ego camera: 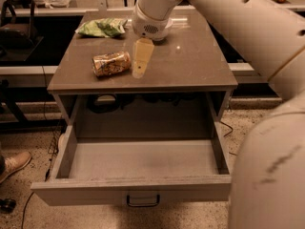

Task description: Place orange can into top drawer

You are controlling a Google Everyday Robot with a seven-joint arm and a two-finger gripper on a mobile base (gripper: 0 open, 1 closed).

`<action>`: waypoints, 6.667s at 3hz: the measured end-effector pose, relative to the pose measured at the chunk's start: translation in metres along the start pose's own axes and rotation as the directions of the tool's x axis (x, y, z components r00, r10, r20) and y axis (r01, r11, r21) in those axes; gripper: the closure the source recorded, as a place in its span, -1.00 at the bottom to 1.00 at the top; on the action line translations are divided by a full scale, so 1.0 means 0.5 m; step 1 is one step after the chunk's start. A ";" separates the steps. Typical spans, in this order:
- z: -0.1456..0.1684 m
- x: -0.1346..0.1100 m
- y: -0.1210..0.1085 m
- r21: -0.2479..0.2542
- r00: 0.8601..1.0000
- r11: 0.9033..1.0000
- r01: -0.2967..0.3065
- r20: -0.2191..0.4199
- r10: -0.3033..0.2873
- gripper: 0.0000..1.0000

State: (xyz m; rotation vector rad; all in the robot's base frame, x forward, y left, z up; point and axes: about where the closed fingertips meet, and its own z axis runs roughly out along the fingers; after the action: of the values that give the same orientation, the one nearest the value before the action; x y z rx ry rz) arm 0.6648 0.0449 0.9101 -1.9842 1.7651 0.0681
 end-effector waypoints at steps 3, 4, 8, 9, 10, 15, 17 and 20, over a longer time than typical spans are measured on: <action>0.155 -0.064 -0.063 -0.069 0.998 0.996 0.060 -0.002 -0.060 -1.00; 0.180 -0.086 -0.065 -0.091 0.997 0.993 0.079 0.004 -0.079 -1.00; 0.179 -0.113 -0.036 -0.095 0.997 0.993 0.065 0.052 -0.060 0.90; 0.116 -0.083 -0.001 -0.055 1.000 0.998 0.011 0.022 -0.010 1.00; 0.041 -0.023 0.092 -0.052 0.993 0.991 -0.122 -0.005 0.122 1.00; 0.160 0.153 0.339 -0.138 0.827 0.818 -0.559 -0.020 0.562 1.00; 0.259 0.228 0.348 -0.110 0.724 0.723 -0.682 0.041 0.689 0.65; 0.380 0.259 0.344 -0.123 0.648 0.647 -0.752 0.041 0.761 -0.91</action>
Offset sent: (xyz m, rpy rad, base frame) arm 0.0549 0.0575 -0.0463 -0.0338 0.0314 0.0595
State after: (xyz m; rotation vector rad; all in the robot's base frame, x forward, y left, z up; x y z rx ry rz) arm 0.5756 -0.0115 0.6433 -1.1123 2.4451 0.5179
